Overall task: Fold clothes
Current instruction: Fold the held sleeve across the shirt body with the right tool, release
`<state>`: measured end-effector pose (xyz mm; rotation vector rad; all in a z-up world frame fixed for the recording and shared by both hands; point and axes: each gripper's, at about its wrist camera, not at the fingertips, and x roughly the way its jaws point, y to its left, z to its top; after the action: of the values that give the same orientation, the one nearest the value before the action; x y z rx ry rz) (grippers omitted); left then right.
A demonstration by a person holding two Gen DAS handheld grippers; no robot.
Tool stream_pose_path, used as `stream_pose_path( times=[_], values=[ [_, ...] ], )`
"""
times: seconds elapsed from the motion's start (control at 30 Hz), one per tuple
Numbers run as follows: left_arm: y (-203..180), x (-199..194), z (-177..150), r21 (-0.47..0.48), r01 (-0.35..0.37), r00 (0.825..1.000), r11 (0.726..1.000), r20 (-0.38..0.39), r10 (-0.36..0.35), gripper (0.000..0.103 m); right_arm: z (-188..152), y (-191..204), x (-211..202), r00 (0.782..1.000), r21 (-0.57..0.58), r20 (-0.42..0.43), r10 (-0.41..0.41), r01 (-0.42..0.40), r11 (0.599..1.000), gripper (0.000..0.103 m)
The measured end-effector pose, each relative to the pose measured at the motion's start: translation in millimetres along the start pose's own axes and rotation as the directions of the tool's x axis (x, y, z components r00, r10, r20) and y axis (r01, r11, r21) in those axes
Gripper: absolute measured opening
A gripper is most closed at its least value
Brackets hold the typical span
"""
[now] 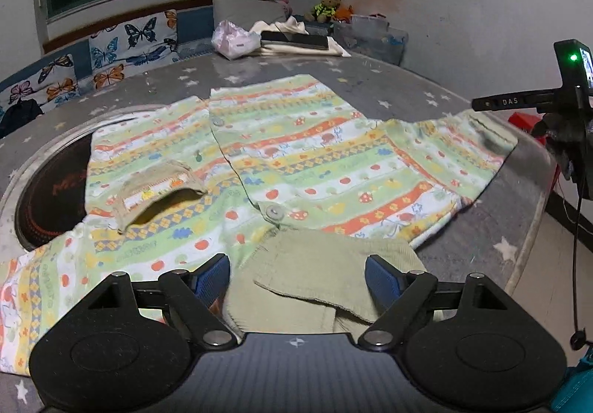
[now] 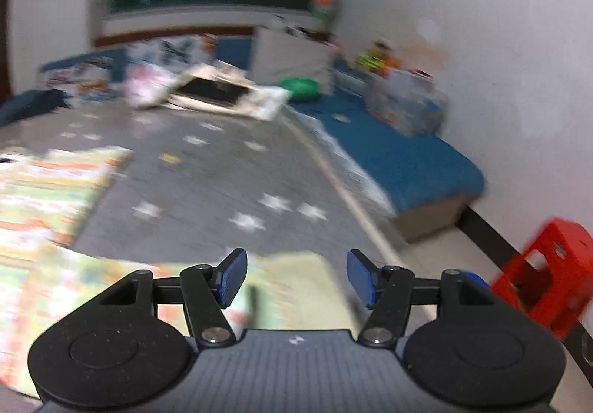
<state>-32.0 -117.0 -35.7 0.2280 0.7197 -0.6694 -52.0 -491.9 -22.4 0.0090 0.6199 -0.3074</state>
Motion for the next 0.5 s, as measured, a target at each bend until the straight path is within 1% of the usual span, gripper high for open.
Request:
stream_pose_path(
  times=[0.1,0.23,0.33,0.43,0.5],
  values=[
    [7,-5,3,-0.026,-0.020,1.000,0.999,0.020,0.020,0.085,8,27,-4,0.993,-0.042,0.002,0.119,-0.119,0.992,0.062],
    [21,-5,-2,-0.087,-0.047,0.999,0.995,0.007,0.048,0.085,8,64,1,0.966,-0.079,-0.031,0.258,-0.259,0.963,0.063],
    [31,-7,-8,-0.123,-0.062,0.998,0.990,-0.006,0.061,0.085,0,79,6,0.955,-0.101,-0.060,0.289,-0.294,0.951,0.065],
    [40,-13,-13,-0.155,-0.066,0.998,0.986,-0.006,0.065,0.085,-7,85,10,0.954,-0.108,-0.093,0.286,-0.295,0.949,0.065],
    [48,-18,-13,-0.178,-0.084,0.996,0.981,0.011,0.087,0.085,-9,87,11,0.954,-0.113,-0.104,0.282,-0.293,0.949,0.065]
  ],
)
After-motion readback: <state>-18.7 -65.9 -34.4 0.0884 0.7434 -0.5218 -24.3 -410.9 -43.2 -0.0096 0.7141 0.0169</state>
